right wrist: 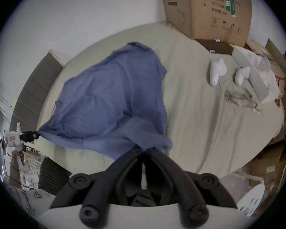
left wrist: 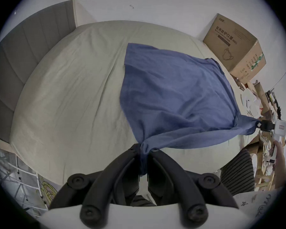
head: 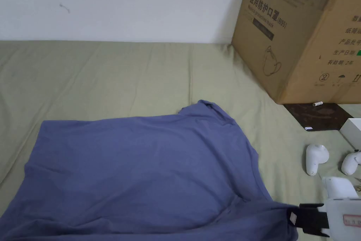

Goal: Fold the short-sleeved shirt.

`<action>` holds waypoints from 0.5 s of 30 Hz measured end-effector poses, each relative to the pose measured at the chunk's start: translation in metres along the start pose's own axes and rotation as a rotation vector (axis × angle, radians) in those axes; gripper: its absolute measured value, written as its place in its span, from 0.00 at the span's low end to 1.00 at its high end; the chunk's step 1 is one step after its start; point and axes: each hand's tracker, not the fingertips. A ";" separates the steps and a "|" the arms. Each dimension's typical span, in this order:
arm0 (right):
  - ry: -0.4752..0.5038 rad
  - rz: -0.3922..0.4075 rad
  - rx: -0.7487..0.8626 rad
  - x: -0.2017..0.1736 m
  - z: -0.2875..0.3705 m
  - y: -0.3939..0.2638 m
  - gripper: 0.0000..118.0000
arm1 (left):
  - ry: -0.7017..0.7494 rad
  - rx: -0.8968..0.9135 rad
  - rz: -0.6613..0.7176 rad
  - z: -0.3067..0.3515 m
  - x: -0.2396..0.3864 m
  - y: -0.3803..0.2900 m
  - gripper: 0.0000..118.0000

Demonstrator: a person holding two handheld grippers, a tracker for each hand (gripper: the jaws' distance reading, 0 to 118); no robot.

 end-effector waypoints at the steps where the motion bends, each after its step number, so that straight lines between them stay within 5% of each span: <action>1: 0.003 0.001 0.002 -0.001 0.001 0.011 0.01 | -0.006 0.007 0.007 0.001 0.000 0.007 0.06; 15: -0.043 -0.008 0.019 -0.019 -0.105 0.181 0.01 | 0.042 -0.154 0.049 -0.116 -0.002 0.162 0.06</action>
